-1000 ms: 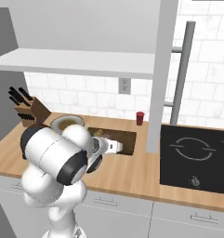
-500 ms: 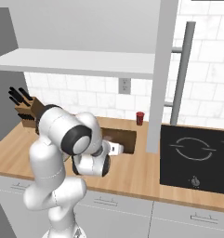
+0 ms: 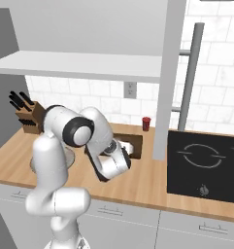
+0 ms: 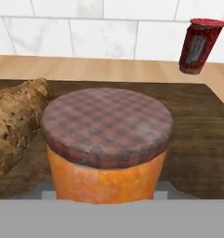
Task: From the different types of pastries on the counter, select a croissant and place it on the cutting board. Then retrieve a jar of jam from the cabinet and place it alongside the croissant on the cutting board.
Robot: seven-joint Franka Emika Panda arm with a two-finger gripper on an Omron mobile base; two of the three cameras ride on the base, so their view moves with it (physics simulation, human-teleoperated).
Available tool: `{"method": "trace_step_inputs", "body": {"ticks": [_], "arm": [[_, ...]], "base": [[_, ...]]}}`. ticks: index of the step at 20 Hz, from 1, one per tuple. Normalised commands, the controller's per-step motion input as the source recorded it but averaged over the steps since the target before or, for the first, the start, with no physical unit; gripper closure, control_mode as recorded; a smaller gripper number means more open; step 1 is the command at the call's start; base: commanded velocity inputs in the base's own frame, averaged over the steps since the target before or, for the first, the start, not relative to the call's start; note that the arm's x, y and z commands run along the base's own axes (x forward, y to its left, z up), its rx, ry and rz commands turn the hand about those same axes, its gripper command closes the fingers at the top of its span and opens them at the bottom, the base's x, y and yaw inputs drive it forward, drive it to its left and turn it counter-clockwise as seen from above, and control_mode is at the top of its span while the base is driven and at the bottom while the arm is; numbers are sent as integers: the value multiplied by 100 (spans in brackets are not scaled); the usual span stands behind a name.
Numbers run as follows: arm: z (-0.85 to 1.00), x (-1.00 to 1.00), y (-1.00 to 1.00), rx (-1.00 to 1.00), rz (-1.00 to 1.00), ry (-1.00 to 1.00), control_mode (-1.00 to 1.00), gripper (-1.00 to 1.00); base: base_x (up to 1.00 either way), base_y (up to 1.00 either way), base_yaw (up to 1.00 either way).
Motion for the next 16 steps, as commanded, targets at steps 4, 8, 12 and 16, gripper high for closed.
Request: {"method": "trace_step_inputs", "body": {"ticks": [4, 8, 12, 16], "arm": [[-60, 0, 15, -7, 0, -14, -100, -100], [-62, 0, 17, -9, 0, -17, -100, -100], [-68, -8, 13, -9, 0, -14, -100, -100], [-76, -53, 3, -7, 0, -6, -100, -100]], "base": [[0, 0, 0], [0, 0, 0], [0, 0, 0], [0, 0, 0]]}}
